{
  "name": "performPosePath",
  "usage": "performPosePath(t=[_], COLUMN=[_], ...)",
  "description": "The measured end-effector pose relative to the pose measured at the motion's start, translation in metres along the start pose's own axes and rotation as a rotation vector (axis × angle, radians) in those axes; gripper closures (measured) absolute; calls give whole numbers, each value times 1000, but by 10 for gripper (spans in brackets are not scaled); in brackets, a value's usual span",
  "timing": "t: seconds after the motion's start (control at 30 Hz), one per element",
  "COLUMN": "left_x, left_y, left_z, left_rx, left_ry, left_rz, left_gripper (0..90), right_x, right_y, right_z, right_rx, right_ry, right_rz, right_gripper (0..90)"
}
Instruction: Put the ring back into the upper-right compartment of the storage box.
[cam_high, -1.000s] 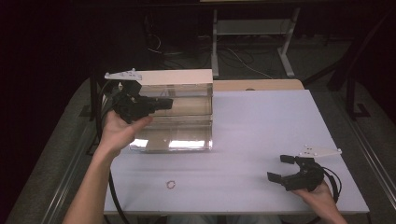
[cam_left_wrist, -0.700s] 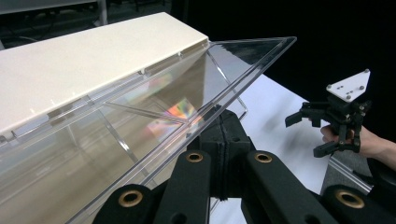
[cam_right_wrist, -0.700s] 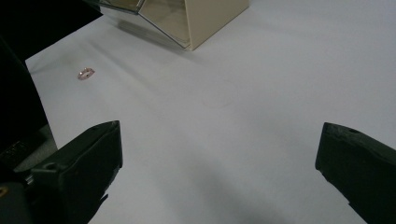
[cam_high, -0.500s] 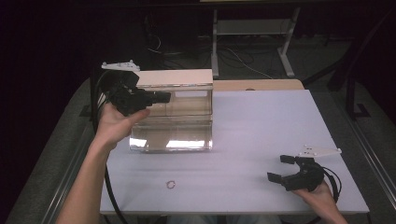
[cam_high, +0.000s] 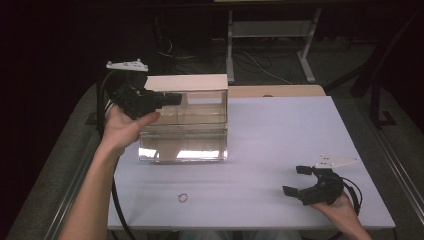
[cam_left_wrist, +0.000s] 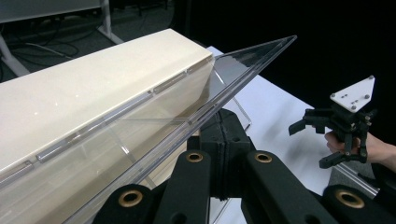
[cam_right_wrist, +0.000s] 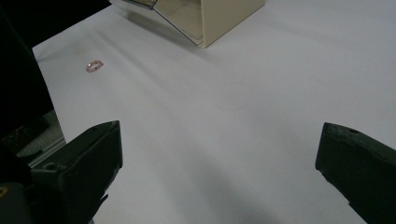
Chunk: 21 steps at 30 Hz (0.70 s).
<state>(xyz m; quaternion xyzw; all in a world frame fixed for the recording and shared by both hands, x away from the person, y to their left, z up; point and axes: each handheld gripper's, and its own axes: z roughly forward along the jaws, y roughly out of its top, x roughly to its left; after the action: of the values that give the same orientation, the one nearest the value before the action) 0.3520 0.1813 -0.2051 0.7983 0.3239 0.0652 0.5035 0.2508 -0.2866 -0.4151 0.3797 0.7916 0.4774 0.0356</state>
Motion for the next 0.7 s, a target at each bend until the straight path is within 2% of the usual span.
performPosePath(t=[0.17, 0.43, 0.7], left_x=[1, 1, 2], left_y=[1, 3, 3], left_z=[1, 1, 2], left_rx=[-1, 4, 3], left_ry=[-1, 2, -4], left_rz=[0, 2, 5], left_gripper=[894, 894, 894], right_x=[7, 16, 20], right_y=[6, 26, 39], right_z=[3, 17, 28], right_rx=[23, 54, 87], right_ry=[17, 44, 73], right_rz=[-35, -96, -116], right_gripper=[10, 10, 10])
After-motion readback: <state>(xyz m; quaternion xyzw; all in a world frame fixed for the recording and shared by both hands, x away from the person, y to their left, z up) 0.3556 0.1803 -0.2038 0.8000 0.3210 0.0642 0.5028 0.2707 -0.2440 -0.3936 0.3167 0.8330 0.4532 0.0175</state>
